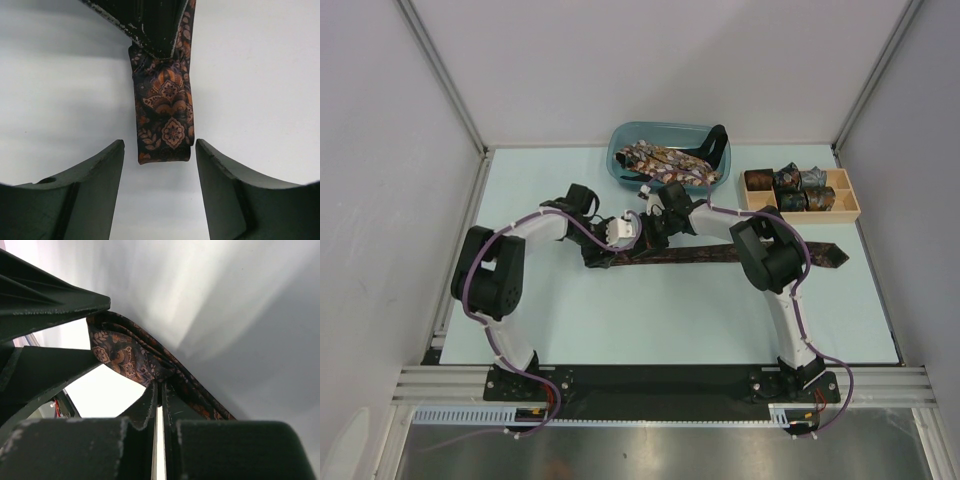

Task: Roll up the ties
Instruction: Roll the tie at the center of the board.

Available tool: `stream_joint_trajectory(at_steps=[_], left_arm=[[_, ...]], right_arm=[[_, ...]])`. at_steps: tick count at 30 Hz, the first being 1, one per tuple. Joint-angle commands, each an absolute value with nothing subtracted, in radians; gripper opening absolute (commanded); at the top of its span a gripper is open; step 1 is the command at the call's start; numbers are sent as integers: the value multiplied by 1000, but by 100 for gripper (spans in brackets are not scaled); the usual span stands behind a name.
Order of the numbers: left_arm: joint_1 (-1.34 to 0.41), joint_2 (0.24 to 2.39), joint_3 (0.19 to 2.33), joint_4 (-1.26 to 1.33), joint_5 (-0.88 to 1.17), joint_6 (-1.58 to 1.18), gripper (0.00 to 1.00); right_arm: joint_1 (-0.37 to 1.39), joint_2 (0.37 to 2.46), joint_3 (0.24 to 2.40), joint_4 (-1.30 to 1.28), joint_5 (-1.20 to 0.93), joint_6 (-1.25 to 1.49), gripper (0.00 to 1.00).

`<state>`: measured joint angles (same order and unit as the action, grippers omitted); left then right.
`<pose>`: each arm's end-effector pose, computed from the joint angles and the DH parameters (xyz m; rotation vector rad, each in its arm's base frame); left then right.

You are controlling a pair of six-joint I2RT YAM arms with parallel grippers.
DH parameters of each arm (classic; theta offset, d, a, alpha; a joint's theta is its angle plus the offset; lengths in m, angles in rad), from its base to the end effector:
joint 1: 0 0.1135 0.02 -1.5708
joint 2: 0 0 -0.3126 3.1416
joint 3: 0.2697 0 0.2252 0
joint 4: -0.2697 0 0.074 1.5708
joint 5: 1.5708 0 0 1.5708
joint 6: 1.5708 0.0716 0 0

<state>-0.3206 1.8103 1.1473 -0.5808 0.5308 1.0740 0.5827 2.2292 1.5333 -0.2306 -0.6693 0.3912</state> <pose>0.3167 -0.1434 0.2023 1.7617 1.9212 -0.5002 0.3884 0.3092 0.1636 -0.5532 2.5792 1.2145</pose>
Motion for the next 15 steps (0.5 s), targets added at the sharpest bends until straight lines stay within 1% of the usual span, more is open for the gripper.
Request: stream_joint_trajectory(at_steps=[1, 3, 6, 10, 13, 15], left_arm=[[-330, 1816, 1175, -634, 581, 1118, 67], [-334, 1825, 1173, -634, 568, 1120, 67], [-334, 1841, 1186, -615, 548, 1095, 64], [-331, 1844, 1201, -611, 511, 1083, 41], [-304, 1806, 1186, -627, 515, 1104, 35], [-285, 1784, 1187, -649, 528, 1121, 34]], right_arm=[[578, 2214, 1529, -227, -652, 399, 0], [578, 2215, 1531, -222, -655, 405, 0], [580, 2215, 1528, -212, -661, 413, 0], [584, 2220, 1531, -198, -673, 416, 0], [594, 2223, 1537, -190, -675, 417, 0], [601, 2233, 1546, -192, -673, 420, 0]])
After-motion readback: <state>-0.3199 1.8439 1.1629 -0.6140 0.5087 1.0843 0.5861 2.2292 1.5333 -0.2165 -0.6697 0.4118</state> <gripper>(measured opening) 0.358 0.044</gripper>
